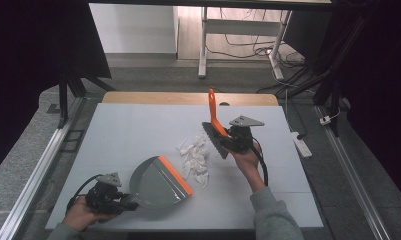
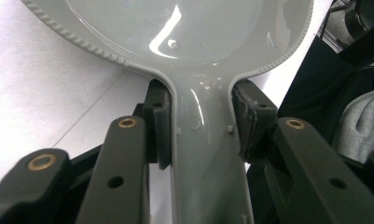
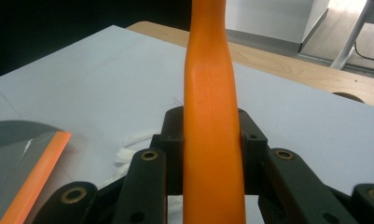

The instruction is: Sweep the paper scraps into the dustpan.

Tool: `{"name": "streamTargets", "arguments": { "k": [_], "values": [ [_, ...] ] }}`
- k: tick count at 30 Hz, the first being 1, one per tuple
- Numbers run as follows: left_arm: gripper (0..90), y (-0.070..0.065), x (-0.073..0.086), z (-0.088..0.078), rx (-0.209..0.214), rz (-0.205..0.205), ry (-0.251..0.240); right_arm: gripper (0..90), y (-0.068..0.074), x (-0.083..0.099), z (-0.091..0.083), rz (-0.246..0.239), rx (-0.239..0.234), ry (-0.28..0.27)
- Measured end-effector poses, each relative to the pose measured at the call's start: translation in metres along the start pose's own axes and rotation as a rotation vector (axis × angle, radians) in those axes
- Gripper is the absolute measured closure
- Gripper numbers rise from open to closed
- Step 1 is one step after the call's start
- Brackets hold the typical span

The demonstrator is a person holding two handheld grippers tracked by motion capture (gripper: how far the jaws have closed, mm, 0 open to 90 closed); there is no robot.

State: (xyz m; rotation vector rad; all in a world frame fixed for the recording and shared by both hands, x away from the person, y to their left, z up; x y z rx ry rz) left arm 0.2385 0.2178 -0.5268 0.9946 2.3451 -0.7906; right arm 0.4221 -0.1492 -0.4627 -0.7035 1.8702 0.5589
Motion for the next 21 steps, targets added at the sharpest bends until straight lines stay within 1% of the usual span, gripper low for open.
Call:
{"name": "streamTargets", "arguments": {
  "k": [8,12,17,21],
  "values": [
    [61.8,-0.005,-0.002,0.007,0.007,0.021,0.025,70.1,-0.007,0.001,0.023,-0.002,0.011,0.043],
    [61.8,-0.006,-0.002,0.009,0.011,0.014,0.031,70.1,-0.013,0.002,0.037,0.006,0.025,0.066],
    [61.9,-0.005,-0.003,0.012,0.015,0.008,0.038,70.1,-0.020,0.000,0.049,0.001,0.044,0.091],
    [61.9,-0.004,-0.003,0.013,0.007,-0.011,0.034,70.1,-0.025,-0.001,0.055,0.006,0.061,0.106]
  ]
}}
Point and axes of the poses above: each handheld gripper's, and its own axes: z roughly forward along the jaws, x roughly out of its underside, y roughly to its left, the point moved 2 cm from there along z, roughly forward along the jaws, and after that the axes turned 5 degrees about -y, right-handed, at the moved point
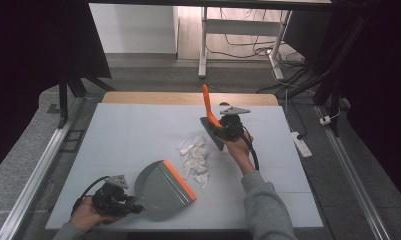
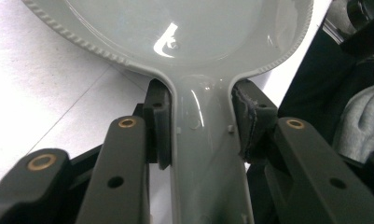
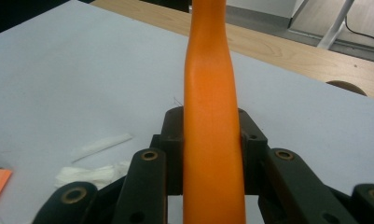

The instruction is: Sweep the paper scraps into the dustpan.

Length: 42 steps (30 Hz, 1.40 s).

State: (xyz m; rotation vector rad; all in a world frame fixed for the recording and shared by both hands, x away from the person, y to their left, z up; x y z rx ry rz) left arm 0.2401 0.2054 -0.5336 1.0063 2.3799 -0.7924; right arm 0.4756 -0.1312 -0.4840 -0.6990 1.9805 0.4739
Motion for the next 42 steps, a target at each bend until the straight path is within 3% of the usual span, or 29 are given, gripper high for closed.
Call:
{"name": "streamTargets", "arguments": {
  "k": [10,23,31,37,41,42],
  "values": [
    [61.9,-0.002,-0.003,0.004,0.000,0.005,0.006,70.1,-0.007,-0.001,0.000,0.018,0.019,0.005],
    [61.9,0.000,-0.004,0.008,-0.001,-0.005,0.003,70.1,-0.010,-0.006,0.032,-0.014,0.025,0.070],
    [61.9,0.000,-0.006,0.009,-0.001,-0.002,0.006,70.2,-0.004,-0.009,0.048,-0.035,0.033,0.128],
    [61.9,0.000,-0.006,0.010,-0.003,-0.002,0.007,70.3,0.006,-0.008,0.057,-0.053,0.012,0.172],
    [61.9,0.000,-0.006,0.010,-0.002,-0.003,0.007,70.3,0.016,-0.007,0.058,-0.080,-0.011,0.207],
    [61.9,0.000,-0.006,0.010,-0.001,-0.003,0.007,70.3,0.022,-0.006,0.056,-0.106,-0.021,0.212]
  ]
}}
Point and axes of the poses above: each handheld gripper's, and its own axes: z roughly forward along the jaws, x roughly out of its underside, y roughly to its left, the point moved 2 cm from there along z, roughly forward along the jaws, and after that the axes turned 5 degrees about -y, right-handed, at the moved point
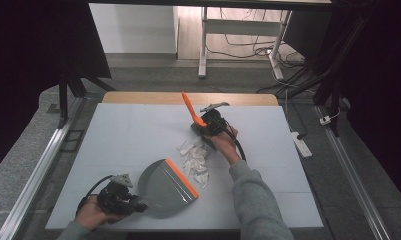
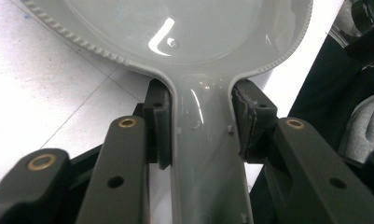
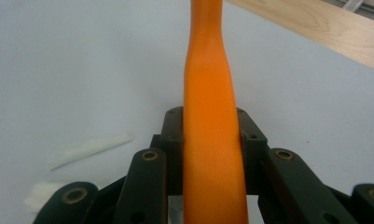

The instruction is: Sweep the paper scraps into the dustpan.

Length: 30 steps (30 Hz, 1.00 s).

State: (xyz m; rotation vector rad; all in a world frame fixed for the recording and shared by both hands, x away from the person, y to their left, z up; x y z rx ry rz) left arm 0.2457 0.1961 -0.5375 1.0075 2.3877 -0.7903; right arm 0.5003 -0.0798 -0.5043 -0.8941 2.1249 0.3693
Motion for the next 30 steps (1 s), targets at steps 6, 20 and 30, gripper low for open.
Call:
{"name": "streamTargets", "arguments": {
  "k": [6,20,30],
  "values": [
    [62.0,0.000,0.000,0.000,0.001,-0.001,0.001,70.3,0.016,0.005,-0.007,-0.031,-0.038,-0.001],
    [62.0,0.000,0.000,0.001,-0.003,-0.003,0.002,70.2,0.075,0.030,-0.040,-0.080,-0.197,-0.018],
    [62.0,0.001,0.000,0.001,-0.003,-0.004,0.002,70.2,0.069,0.022,-0.058,-0.057,-0.201,-0.119]
  ]
}}
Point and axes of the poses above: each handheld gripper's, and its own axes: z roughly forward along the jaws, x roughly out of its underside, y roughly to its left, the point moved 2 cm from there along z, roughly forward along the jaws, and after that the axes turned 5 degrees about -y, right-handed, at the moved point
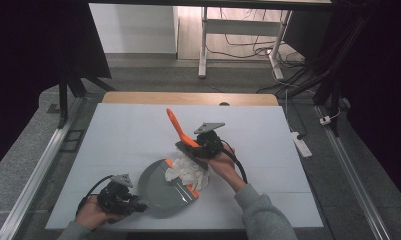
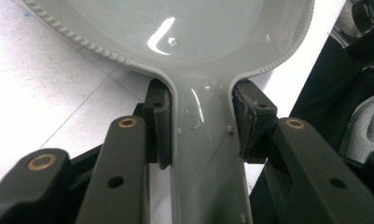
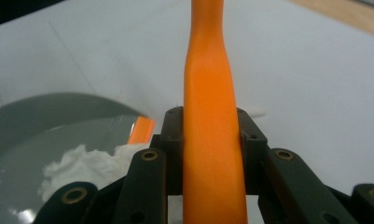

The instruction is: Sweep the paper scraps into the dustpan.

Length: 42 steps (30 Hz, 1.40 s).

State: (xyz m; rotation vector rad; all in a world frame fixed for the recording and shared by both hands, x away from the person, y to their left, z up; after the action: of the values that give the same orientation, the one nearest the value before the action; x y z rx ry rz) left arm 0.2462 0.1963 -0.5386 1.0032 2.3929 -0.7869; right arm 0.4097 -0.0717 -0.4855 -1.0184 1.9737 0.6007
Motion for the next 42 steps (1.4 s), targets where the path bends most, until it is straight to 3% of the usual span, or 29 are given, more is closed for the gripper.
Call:
{"name": "streamTargets", "arguments": {
  "k": [6,10,14,18,29,35,42],
  "values": [
    [61.9,0.000,0.000,0.000,0.000,0.000,0.000,70.1,-0.014,-0.010,-0.012,0.022,0.035,-0.065],
    [62.0,0.000,0.000,0.000,0.000,-0.001,0.000,70.1,-0.025,-0.013,-0.014,0.045,0.071,-0.077],
    [61.9,0.000,0.000,0.000,-0.001,-0.002,0.000,70.1,-0.038,-0.011,-0.006,0.060,0.107,-0.045],
    [61.9,0.000,0.000,0.000,-0.002,0.000,-0.001,70.1,-0.045,-0.008,0.011,0.039,0.148,0.014],
    [61.9,0.001,0.000,0.000,-0.005,-0.003,-0.001,70.2,-0.056,-0.014,0.050,-0.009,0.203,0.083],
    [61.9,0.001,0.000,0.000,-0.001,-0.001,0.000,70.2,-0.058,-0.019,0.065,0.001,0.174,0.120],
    [62.0,0.001,0.000,0.000,-0.004,-0.002,0.000,70.3,-0.044,-0.020,0.066,-0.055,0.134,0.154]
  ]
}}
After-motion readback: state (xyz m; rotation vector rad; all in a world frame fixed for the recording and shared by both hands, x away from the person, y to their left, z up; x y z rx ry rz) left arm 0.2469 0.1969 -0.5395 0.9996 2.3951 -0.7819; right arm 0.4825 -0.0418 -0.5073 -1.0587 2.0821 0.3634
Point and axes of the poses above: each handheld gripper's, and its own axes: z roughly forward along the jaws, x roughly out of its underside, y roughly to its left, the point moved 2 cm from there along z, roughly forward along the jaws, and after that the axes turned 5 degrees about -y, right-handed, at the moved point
